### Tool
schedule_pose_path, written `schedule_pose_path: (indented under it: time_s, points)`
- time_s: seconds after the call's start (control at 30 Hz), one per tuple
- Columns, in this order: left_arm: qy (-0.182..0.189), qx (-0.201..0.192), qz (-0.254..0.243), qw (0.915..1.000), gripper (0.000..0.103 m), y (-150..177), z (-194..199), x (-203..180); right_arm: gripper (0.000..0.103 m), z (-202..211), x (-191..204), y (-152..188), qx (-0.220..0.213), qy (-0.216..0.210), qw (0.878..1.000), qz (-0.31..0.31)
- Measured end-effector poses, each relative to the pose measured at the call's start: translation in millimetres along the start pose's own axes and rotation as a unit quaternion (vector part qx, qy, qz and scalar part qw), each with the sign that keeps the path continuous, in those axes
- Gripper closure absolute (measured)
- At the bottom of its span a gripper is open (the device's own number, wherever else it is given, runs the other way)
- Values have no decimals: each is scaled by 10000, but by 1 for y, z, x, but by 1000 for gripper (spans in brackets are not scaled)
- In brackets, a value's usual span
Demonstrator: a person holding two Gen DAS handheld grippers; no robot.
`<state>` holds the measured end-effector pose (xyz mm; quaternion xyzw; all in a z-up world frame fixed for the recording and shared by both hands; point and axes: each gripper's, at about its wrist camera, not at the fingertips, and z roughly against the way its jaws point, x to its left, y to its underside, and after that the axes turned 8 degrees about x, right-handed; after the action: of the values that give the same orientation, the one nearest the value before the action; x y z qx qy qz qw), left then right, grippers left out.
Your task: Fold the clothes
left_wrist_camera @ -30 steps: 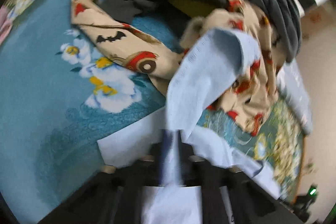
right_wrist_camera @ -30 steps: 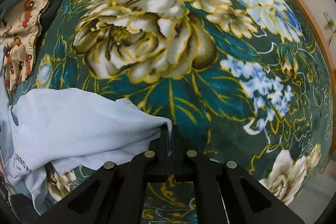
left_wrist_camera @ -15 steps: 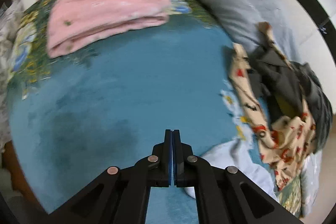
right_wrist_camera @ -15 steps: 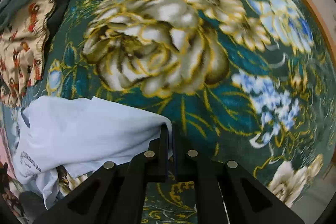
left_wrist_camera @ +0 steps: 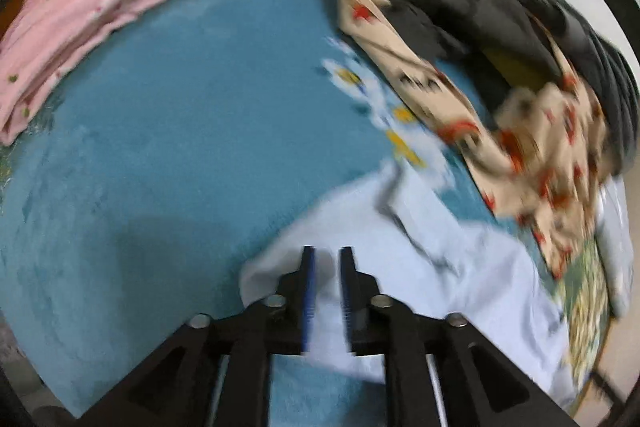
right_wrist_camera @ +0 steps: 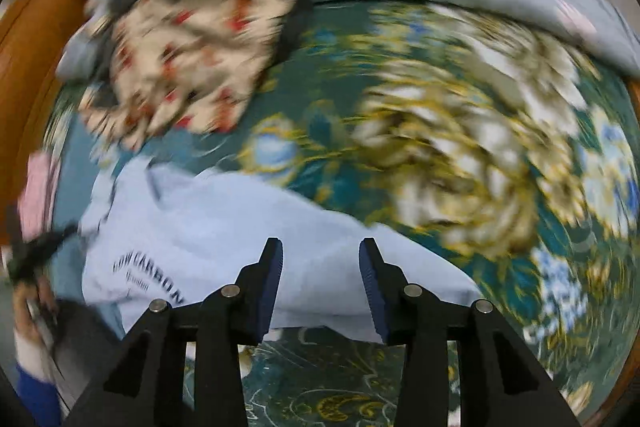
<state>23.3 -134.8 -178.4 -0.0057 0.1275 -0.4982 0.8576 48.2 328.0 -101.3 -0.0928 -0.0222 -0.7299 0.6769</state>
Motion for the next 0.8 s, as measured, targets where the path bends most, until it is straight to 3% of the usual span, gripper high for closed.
schedule_pose_path:
  time_s: [0.07,0.2,0.33,0.37,0.47,0.5,0.6,0.8]
  points:
    - [45,47,61,10000,39,-5,-8,3,62,-22,19,-8,111,107,9995,280]
    - [639,455,269,9966,39,-5,-29,15,62,-54,46,-28,185,-152,9985,495]
    - [752,525,86,9957,40,0,-31,7,62,-81,59,-41,309,-212,9980,516]
    - [747,560,47,9956,42,1,-33,5,62,-87,62,-43,336,-204,9979,521]
    - [779,661,32,9948,86,3,-36,3,62,-96,68,-46,352,-126,9976,591]
    - [821,648,41,9945,89,4,-35,4,63,-98,70,-46,392,-96,9974,593]
    - [967,389,113,9945,91,6,-22,7,100,-98,79,-43,424,-42,9970,639]
    - [924,-526,-155,9942,92,-10,42,4,101,-67,98,-49,1,5,9952,981]
